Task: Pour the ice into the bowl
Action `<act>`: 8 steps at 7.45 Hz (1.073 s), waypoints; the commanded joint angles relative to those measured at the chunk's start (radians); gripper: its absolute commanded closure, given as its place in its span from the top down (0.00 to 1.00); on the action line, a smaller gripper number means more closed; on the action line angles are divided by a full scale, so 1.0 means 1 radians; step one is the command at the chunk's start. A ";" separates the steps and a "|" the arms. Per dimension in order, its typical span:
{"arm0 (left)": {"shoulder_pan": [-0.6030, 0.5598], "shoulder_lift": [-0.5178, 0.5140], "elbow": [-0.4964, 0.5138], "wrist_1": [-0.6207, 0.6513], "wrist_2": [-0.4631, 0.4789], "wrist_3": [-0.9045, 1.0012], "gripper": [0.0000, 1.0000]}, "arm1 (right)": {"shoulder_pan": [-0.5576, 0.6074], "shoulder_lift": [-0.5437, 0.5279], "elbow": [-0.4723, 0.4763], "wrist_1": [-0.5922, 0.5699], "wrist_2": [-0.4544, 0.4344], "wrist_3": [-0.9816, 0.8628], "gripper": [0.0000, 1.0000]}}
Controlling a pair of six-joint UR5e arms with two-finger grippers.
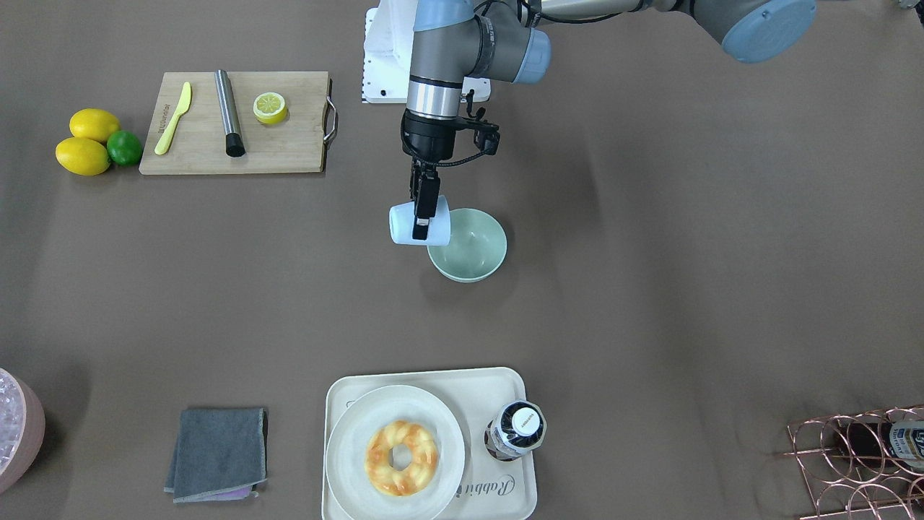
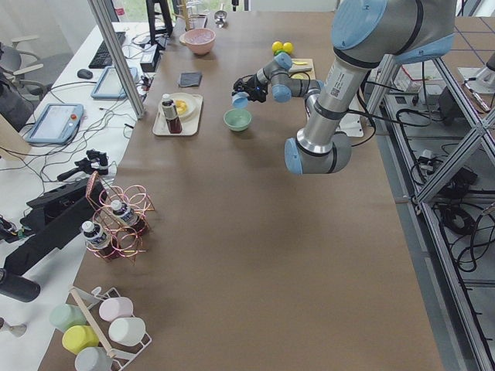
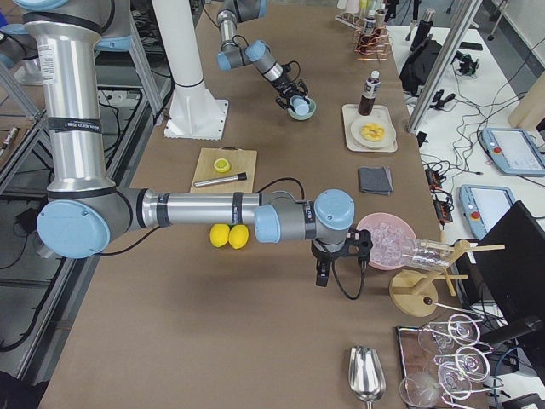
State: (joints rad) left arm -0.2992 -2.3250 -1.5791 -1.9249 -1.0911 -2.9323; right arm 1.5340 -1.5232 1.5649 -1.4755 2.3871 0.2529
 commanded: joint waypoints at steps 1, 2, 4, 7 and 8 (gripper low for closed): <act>0.063 0.085 -0.056 -0.146 0.153 -0.039 0.55 | 0.000 0.012 -0.005 -0.003 0.000 0.002 0.99; 0.063 0.084 -0.056 -0.146 0.158 -0.069 0.55 | 0.000 0.015 -0.006 -0.005 0.000 0.002 0.99; 0.057 0.098 -0.055 -0.149 0.178 -0.108 0.55 | 0.000 0.021 -0.006 -0.008 0.000 0.003 0.99; 0.029 0.110 -0.053 -0.167 0.201 -0.208 0.55 | 0.000 0.023 0.000 -0.008 0.000 0.006 0.99; 0.026 0.108 -0.053 -0.167 0.203 -0.209 0.55 | 0.000 0.029 0.001 -0.009 0.000 0.006 0.99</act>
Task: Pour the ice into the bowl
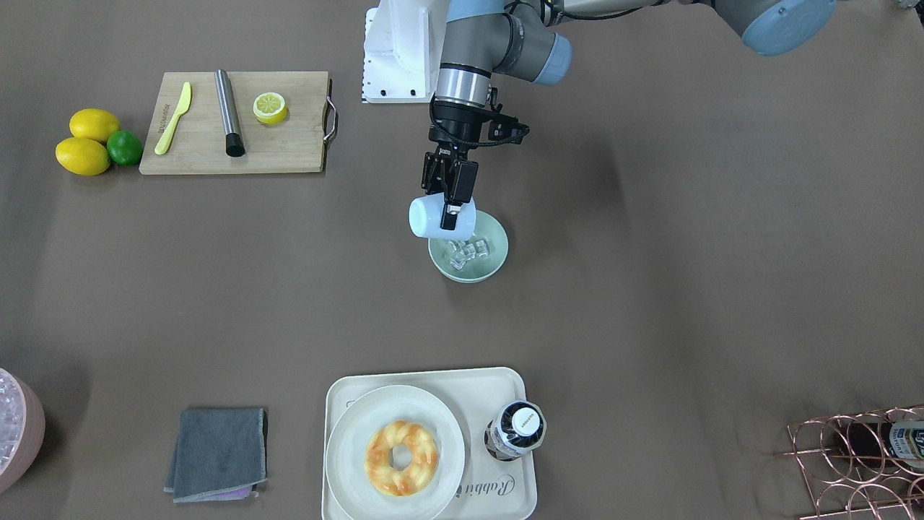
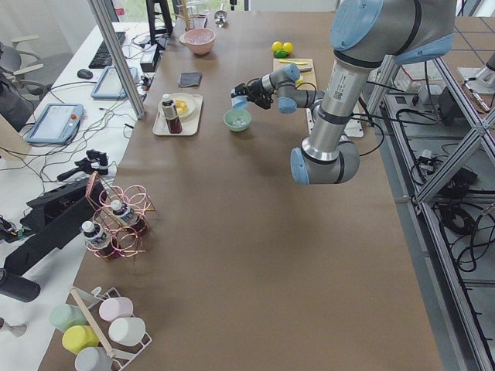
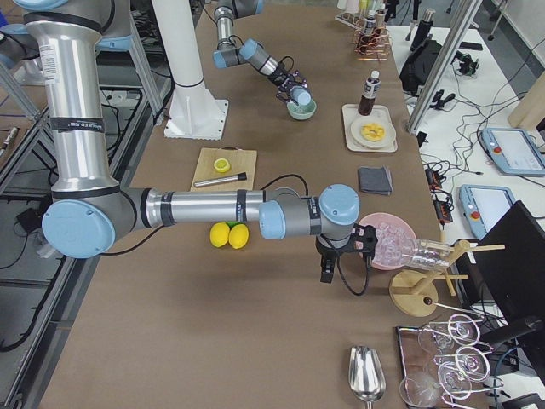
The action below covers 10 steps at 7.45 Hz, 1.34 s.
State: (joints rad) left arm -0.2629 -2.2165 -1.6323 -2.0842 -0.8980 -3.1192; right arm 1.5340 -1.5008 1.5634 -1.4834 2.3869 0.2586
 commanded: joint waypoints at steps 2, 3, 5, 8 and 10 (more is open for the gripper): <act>-0.047 -0.003 -0.015 0.013 0.005 -0.014 0.55 | 0.000 0.013 0.009 -0.003 0.002 0.004 0.99; -0.061 -0.005 -0.056 0.082 -0.005 0.093 0.55 | 0.000 0.013 0.007 -0.003 0.002 0.005 0.99; -0.151 -0.008 -0.217 0.538 -0.249 0.197 0.55 | -0.009 0.031 0.015 -0.001 0.002 0.057 0.99; -0.288 -0.003 -0.274 1.062 -0.369 0.445 0.50 | -0.101 0.036 0.094 -0.001 -0.011 0.235 0.99; -0.358 0.042 -0.264 1.280 -0.368 0.560 0.49 | -0.187 0.053 0.150 -0.001 -0.061 0.380 0.99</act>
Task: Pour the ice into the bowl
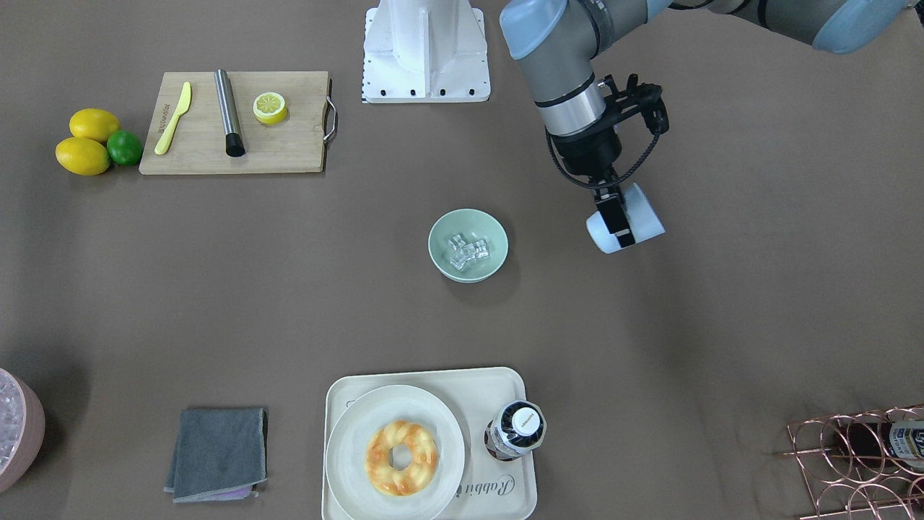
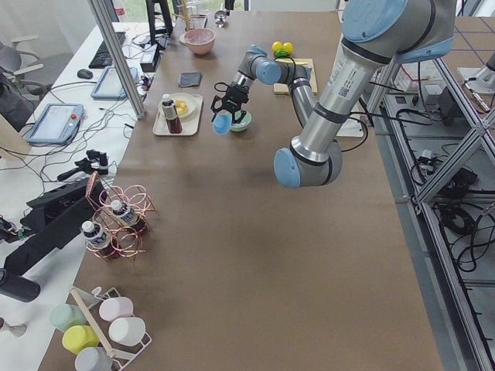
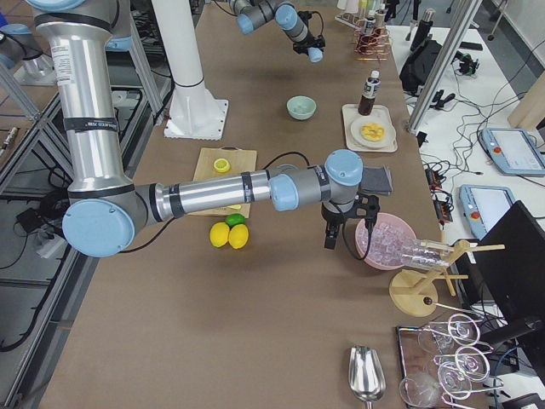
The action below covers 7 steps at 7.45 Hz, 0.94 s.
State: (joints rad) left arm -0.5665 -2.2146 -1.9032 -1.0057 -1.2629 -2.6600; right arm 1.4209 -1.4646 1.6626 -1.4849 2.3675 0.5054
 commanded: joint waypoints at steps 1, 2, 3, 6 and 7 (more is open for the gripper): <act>-0.062 0.091 0.009 0.287 0.005 0.141 0.49 | -0.121 0.024 0.090 0.000 -0.078 0.215 0.99; -0.093 0.122 0.019 0.344 0.043 0.190 0.49 | -0.160 0.030 0.114 0.000 -0.085 0.275 0.99; -0.110 0.177 0.030 0.364 0.078 0.205 0.49 | -0.196 0.044 0.130 0.003 -0.086 0.335 0.99; -0.139 0.366 0.132 0.351 0.147 0.252 0.49 | -0.351 0.123 0.183 0.000 -0.186 0.508 0.99; -0.147 0.421 0.198 0.273 0.158 0.256 0.49 | -0.406 0.160 0.186 -0.001 -0.227 0.536 0.99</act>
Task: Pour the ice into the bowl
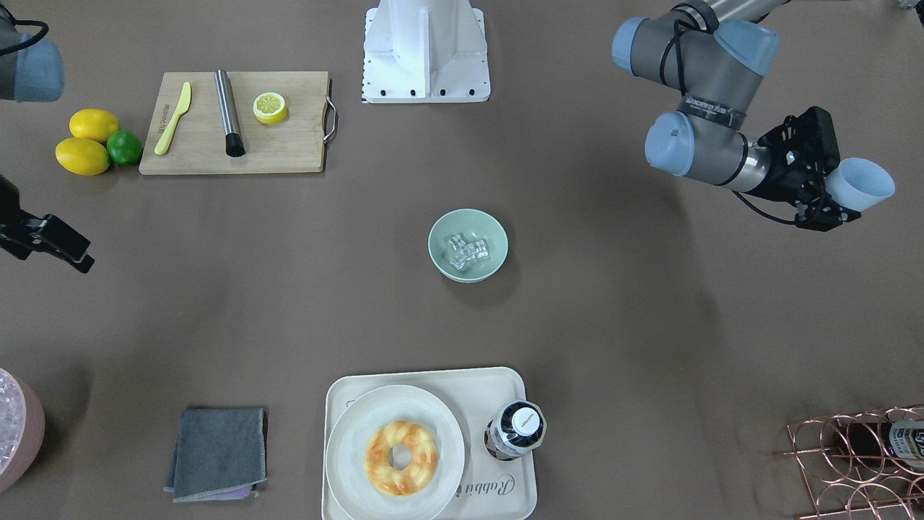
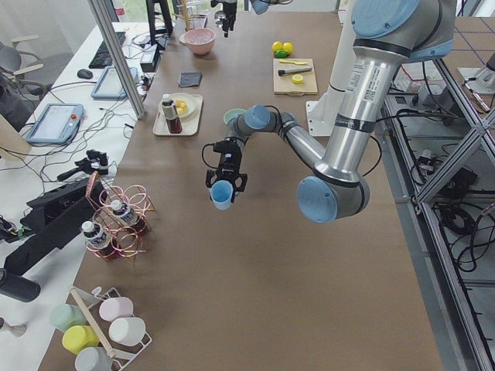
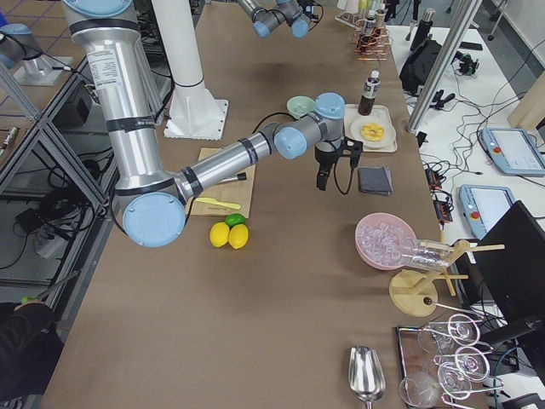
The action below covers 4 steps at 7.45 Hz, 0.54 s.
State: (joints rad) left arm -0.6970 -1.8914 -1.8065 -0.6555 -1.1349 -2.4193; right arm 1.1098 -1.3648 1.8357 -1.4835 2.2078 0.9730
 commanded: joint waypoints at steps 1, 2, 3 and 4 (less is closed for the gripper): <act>-0.016 0.150 0.177 -0.184 0.030 0.017 0.49 | -0.167 0.106 0.026 -0.024 -0.118 0.122 0.99; -0.016 0.156 0.269 -0.266 0.030 0.037 0.49 | -0.226 0.165 0.024 -0.061 -0.166 0.163 0.99; -0.015 0.156 0.344 -0.333 0.029 0.040 0.49 | -0.290 0.237 0.014 -0.107 -0.221 0.214 0.99; -0.013 0.156 0.373 -0.387 0.029 0.042 0.49 | -0.338 0.312 0.001 -0.159 -0.262 0.251 0.99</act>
State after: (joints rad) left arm -0.7121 -1.7416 -1.5212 -0.9352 -1.1058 -2.3848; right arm 0.8664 -1.1746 1.8532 -1.5622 2.0256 1.1514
